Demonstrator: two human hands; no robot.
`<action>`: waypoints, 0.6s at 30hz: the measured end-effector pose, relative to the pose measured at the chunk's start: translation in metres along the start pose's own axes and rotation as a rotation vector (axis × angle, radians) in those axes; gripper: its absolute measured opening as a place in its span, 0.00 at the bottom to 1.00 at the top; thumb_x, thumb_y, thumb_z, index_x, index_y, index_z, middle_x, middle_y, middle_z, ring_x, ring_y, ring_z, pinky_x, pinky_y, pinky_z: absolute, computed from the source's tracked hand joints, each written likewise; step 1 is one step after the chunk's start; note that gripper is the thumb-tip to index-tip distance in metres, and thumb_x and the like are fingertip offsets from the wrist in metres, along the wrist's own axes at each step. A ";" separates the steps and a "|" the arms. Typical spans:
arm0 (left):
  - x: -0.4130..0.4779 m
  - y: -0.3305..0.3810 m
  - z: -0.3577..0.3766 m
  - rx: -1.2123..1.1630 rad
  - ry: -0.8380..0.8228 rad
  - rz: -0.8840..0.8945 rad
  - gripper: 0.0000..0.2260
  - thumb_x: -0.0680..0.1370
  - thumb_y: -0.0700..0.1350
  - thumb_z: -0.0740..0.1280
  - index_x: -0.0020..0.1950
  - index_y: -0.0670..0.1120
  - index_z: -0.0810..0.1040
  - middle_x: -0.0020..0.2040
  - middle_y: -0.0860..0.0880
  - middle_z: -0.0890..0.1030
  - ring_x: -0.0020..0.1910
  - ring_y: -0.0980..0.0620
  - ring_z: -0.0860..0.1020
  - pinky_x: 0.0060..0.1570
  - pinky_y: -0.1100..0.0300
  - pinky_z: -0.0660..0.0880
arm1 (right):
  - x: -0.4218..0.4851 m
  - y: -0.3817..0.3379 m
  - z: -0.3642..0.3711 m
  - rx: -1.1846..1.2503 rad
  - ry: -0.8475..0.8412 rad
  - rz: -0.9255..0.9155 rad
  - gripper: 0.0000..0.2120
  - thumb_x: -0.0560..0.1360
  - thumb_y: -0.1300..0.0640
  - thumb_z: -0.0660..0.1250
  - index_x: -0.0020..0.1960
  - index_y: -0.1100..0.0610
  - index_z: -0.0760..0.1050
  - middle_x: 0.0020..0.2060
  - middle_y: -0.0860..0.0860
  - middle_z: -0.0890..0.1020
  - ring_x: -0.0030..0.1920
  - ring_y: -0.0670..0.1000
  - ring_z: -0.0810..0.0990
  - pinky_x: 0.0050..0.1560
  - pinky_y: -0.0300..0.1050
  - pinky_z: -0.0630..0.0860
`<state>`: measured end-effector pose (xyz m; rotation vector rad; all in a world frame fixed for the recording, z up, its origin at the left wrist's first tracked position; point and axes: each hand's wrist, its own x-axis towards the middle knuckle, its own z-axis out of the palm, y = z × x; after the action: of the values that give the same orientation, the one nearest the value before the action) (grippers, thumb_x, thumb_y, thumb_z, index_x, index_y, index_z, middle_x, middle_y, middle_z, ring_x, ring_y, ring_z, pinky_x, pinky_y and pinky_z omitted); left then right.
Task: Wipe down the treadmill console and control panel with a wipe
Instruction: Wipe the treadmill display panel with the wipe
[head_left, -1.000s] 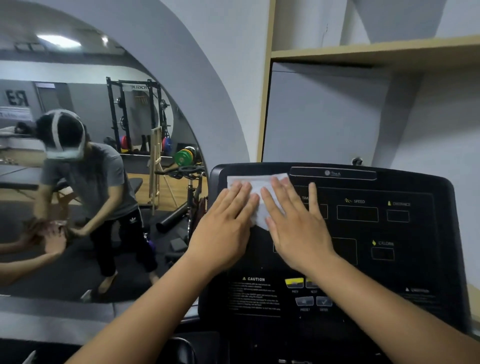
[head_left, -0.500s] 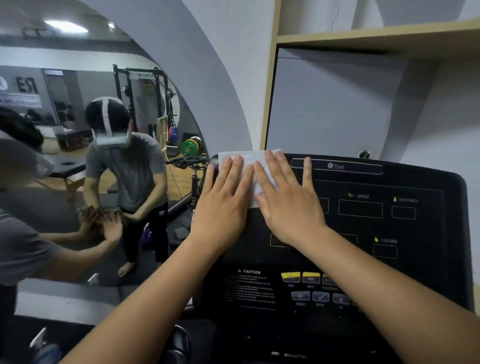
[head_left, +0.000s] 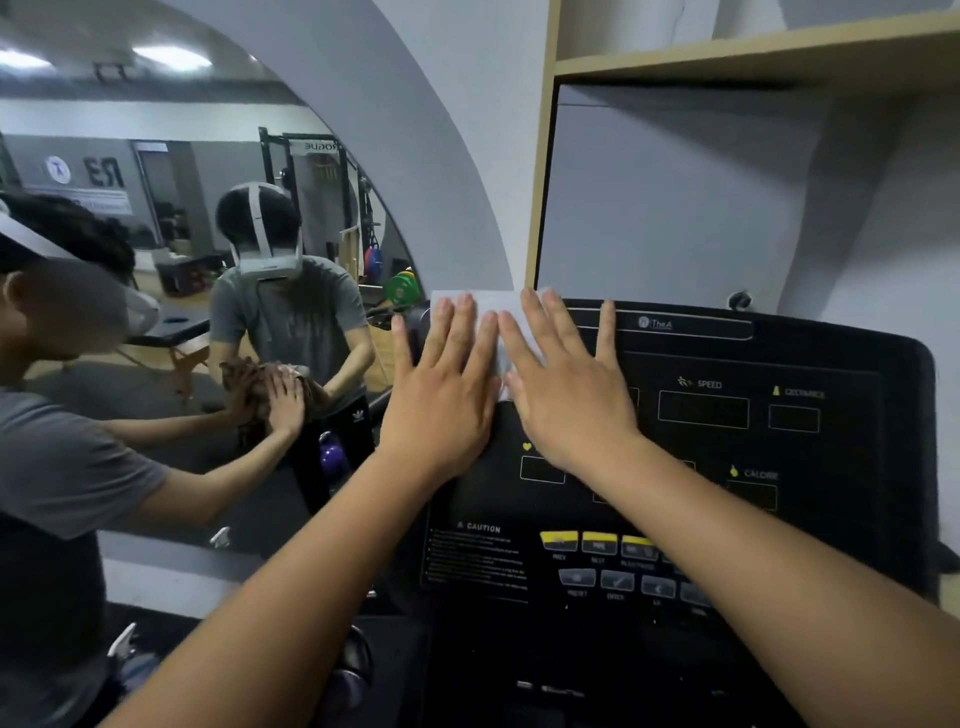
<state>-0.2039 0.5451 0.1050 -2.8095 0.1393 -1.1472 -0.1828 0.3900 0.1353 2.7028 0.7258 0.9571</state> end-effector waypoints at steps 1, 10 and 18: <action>-0.015 0.002 0.003 -0.018 0.006 0.000 0.26 0.82 0.53 0.48 0.79 0.44 0.55 0.79 0.41 0.53 0.79 0.41 0.49 0.72 0.32 0.47 | -0.012 -0.004 0.006 0.012 0.011 -0.023 0.29 0.82 0.45 0.47 0.79 0.51 0.43 0.78 0.55 0.42 0.77 0.56 0.37 0.71 0.72 0.40; -0.018 -0.011 0.003 0.017 -0.056 0.008 0.28 0.82 0.57 0.44 0.80 0.47 0.48 0.80 0.42 0.47 0.79 0.43 0.43 0.71 0.31 0.43 | -0.006 -0.005 0.004 -0.034 -0.001 -0.037 0.28 0.82 0.45 0.44 0.78 0.51 0.40 0.78 0.53 0.40 0.77 0.53 0.36 0.70 0.72 0.37; -0.044 -0.004 0.008 -0.040 -0.055 0.024 0.27 0.82 0.56 0.44 0.80 0.49 0.46 0.80 0.42 0.44 0.78 0.42 0.41 0.72 0.31 0.45 | -0.032 -0.016 0.013 -0.013 -0.025 -0.041 0.29 0.81 0.44 0.43 0.79 0.53 0.42 0.77 0.56 0.39 0.77 0.56 0.34 0.71 0.71 0.40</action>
<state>-0.2294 0.5551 0.0689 -2.8631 0.1933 -1.0731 -0.2023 0.3877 0.1033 2.6723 0.7647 0.9142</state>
